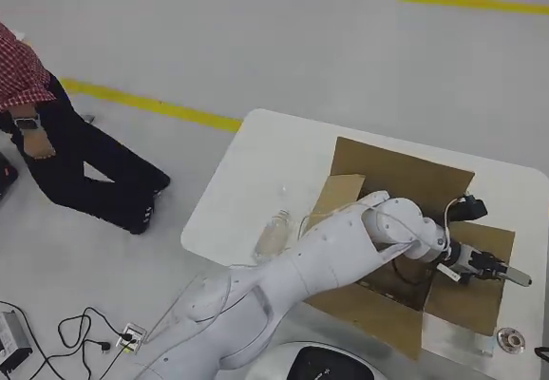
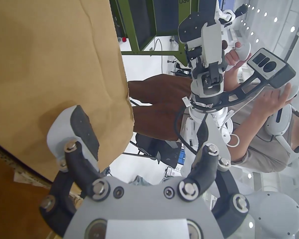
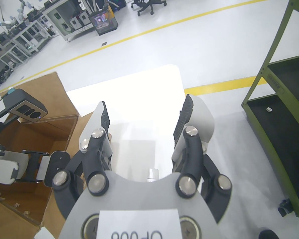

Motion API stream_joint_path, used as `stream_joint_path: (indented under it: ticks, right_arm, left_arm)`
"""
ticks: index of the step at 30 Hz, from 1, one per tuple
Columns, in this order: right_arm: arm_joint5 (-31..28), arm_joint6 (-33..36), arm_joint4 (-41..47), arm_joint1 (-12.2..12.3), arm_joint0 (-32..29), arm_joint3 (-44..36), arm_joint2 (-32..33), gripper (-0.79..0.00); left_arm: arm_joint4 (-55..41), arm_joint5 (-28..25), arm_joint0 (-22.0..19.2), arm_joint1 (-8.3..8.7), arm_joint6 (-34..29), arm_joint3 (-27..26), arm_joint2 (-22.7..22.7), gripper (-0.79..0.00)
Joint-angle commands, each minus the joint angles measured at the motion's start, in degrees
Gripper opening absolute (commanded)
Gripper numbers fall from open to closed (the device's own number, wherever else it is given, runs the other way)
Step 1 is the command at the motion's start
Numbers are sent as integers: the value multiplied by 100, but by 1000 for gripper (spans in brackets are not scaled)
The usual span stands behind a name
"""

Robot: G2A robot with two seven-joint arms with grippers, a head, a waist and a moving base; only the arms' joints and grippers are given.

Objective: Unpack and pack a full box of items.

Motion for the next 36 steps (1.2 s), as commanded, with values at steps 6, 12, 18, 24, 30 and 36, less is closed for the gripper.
stream_joint_path:
  ticks: [6, 12, 18, 24, 30, 36]
  right_arm:
    - [-5, 53, 173, -5, 162, -37, -112, -129]
    - [12, 336, 657, -12, 344, -70, -228, -123]
    - [-169, 721, 999, 3, 503, -142, -378, -12]
    - [-296, 1161, 1354, 22, 575, -306, -501, 0]
    - [-82, 1795, 1033, 57, 691, -547, -841, -89]
    - [79, 2168, 670, 80, 827, -565, -1200, -148]
  left_arm:
    - [585, -11, -58, 145, -15, -440, -210, 0]
    - [970, 284, 280, 432, -179, -1369, -709, 0]
    - [1830, 630, 779, 722, -203, -2397, -1107, 0]
    - [2947, 1008, 1273, 1012, -303, -3474, -1574, 0]
    - [4415, 1516, 1768, 1288, -532, -4538, -2039, 0]
    - [5777, 1811, 2125, 1476, -820, -5370, -2326, 0]
